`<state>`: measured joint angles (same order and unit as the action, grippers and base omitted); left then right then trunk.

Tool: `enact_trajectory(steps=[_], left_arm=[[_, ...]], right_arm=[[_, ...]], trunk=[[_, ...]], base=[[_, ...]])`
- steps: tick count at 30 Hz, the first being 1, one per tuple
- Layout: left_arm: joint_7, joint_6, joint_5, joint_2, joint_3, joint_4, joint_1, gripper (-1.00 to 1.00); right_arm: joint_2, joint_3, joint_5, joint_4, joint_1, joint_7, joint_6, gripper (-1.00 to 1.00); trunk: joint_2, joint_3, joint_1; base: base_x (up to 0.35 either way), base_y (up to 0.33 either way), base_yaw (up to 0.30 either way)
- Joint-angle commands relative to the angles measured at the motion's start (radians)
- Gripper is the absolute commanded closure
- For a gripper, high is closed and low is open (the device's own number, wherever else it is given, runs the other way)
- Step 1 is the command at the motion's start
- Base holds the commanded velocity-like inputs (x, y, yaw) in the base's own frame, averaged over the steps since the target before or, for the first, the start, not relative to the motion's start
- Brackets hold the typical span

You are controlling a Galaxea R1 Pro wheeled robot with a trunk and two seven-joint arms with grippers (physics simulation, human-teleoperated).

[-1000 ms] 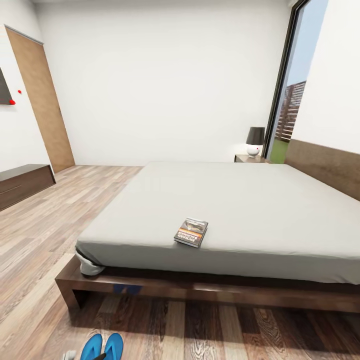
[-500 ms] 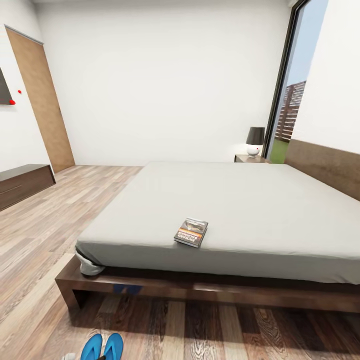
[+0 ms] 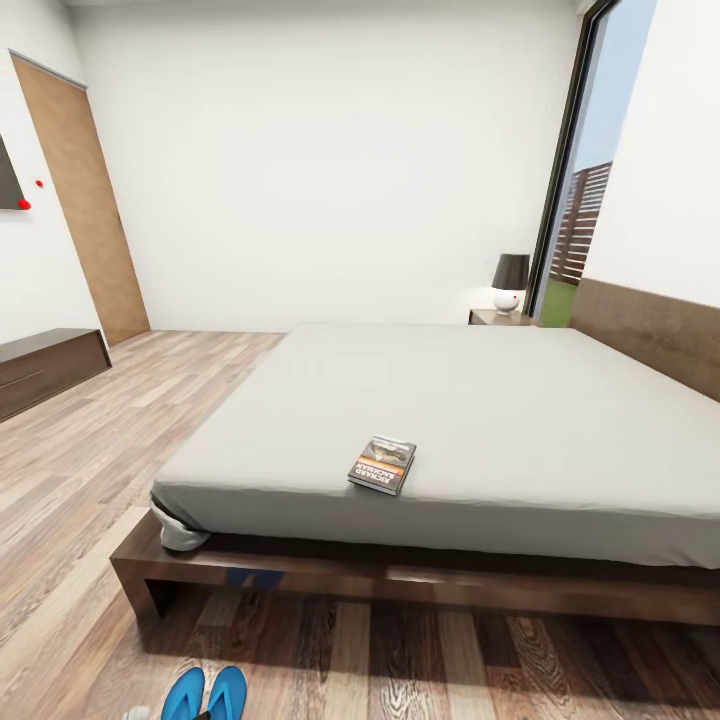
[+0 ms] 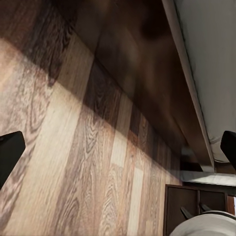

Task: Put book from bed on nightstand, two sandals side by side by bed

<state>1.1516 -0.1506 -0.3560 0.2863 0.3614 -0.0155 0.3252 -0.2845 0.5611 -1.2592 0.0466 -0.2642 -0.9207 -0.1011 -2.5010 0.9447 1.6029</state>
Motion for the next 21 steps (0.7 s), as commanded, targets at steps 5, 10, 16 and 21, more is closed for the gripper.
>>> enact_trajectory(steps=[5, 10, 16, 21], left_arm=[[0.003, -0.015, 0.002, 0.001, 0.005, 0.0, 0.001, -1.0], [0.002, -0.017, 0.001, 0.002, 0.005, 0.0, 0.0, -1.0], [0.002, -0.018, 0.0, 0.003, 0.005, 0.0, 0.0, -1.0], [0.002, -0.018, 0.0, 0.004, 0.005, 0.0, 0.0, -1.0]], right_arm=[[0.004, 0.004, -0.006, 0.001, -0.001, 0.006, -0.004, -1.0], [0.005, 0.001, -0.009, -0.016, -0.001, 0.018, 0.004, -1.0], [0.003, 0.0, -0.011, -0.05, -0.001, 0.037, 0.024, -1.0], [0.003, -0.002, -0.012, -0.12, -0.001, 0.069, 0.05, -1.0]], trunk=[[0.0, 0.001, 0.0], [0.0, 0.001, 0.0], [0.0, 0.001, 0.0], [0.0, 0.001, 0.0]], base=[[0.0, 0.0, 0.0], [0.0, 0.0, 0.0], [0.0, 0.0, 0.0], [0.0, 0.0, 0.0]])
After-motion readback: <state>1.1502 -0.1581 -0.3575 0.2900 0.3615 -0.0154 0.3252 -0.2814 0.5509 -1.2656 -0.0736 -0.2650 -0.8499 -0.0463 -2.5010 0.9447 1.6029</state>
